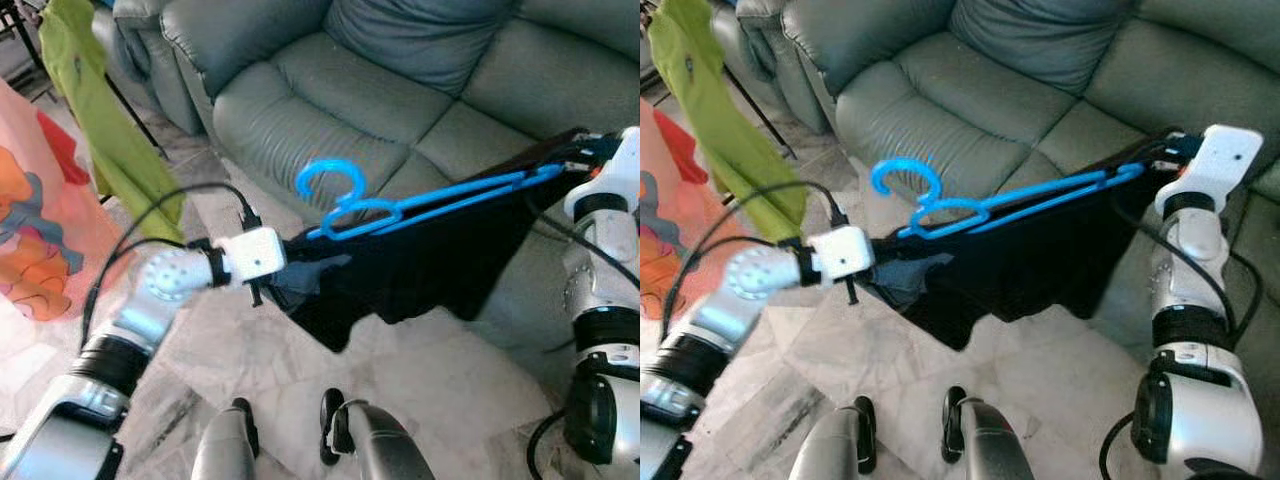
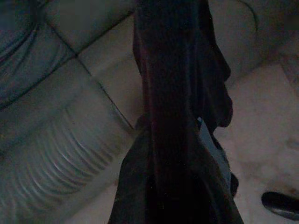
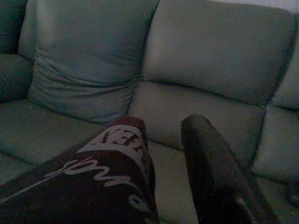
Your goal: Hang hanger
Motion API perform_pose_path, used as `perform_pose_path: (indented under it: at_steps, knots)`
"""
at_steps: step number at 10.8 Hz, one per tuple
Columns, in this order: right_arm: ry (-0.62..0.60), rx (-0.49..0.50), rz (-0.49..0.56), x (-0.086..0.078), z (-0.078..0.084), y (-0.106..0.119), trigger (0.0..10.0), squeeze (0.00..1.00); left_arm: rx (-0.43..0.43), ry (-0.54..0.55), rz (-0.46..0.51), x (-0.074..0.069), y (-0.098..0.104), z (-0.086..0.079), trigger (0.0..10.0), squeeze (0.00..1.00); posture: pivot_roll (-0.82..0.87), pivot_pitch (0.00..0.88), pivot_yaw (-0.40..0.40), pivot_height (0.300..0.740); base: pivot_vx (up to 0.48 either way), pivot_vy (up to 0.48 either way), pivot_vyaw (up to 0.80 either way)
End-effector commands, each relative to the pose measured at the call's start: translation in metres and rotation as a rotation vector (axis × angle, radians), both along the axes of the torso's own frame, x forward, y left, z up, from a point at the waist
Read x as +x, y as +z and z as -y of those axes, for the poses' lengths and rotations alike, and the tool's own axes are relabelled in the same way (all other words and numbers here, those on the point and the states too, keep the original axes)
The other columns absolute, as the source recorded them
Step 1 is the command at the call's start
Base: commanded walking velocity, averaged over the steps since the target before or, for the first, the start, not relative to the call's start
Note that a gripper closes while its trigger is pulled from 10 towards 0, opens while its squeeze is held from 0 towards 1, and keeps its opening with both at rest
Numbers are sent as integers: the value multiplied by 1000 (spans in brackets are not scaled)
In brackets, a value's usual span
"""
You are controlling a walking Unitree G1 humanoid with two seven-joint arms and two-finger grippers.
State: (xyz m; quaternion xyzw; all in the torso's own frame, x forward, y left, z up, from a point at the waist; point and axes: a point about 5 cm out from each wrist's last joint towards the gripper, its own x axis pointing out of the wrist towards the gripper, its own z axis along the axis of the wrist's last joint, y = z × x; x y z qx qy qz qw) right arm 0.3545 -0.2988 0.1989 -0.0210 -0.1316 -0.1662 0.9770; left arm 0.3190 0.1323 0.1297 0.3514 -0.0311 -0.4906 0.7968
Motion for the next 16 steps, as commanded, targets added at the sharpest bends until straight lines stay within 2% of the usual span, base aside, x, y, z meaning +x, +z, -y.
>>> perform_pose_path:
  at_steps: [1, 2, 3, 5, 6, 7, 8, 9, 10, 11, 13, 14, 16]
  knots:
    - [-110, 32, 98, -11, 26, 18, 0, 0, 83, 96, -98, -5, -26, -26, 0, 0, -64, 221, -48, 740, 0, 0, 0]
    - [-85, 29, 106, -10, 23, 20, 0, 0, 10, 132, -94, -2, -24, -25, 0, 0, -64, 221, -48, 740, 0, 0, 0]
    - [-19, 44, 119, -7, 16, 19, 0, 0, -171, 271, -57, 12, -10, -28, 0, 0, -64, 221, -49, 740, 0, 0, 0]
    - [41, 48, 170, -8, 10, 23, 0, 0, -341, 400, -40, 24, 4, -37, 0, 0, -62, 218, -50, 740, 0, 0, 0]
    - [52, 34, 186, -9, 8, 26, 0, 0, -400, 428, -42, 27, 10, -41, 0, 0, -63, 218, -49, 740, 0, 0, 0]
    - [55, 26, 187, -8, 9, 28, 0, 0, -404, 376, -50, 24, 10, -36, 0, 0, -63, 218, -49, 740, 0, 0, 0]
    - [55, 21, 188, -7, 9, 30, 0, 0, -386, 269, -44, 16, 11, -27, 0, 0, -65, 216, -52, 740, 0, 0, 0]
    - [60, 23, 190, -6, 10, 31, 0, 0, -370, 135, -75, 3, 10, -18, 0, 0, -64, 215, -53, 740, 0, 0, 0]
    - [63, 24, 193, -5, 10, 33, 0, 0, -294, -7, -124, -14, 1, -12, 0, 0, -59, 214, -55, 740, 0, 0, 0]
    - [67, 25, 199, -4, 8, 34, 0, 0, -222, -46, -139, -20, -11, -12, 0, 0, -59, 214, -55, 740, 0, 0, 0]
    - [79, 29, 205, -3, 5, 34, 0, 0, -159, -16, -187, -19, -24, -13, 0, 0, -57, 211, -50, 740, 0, 0, 0]
    - [96, 30, 215, -4, 4, 35, 0, 0, -108, -8, -249, -22, -36, -11, 0, 0, -66, 211, -51, 740, 0, 0, 0]
    - [115, 29, 231, -4, 5, 38, 0, 0, -115, -24, -247, -25, -39, -9, 0, 0, -72, 213, -53, 740, 0, 0, 0]
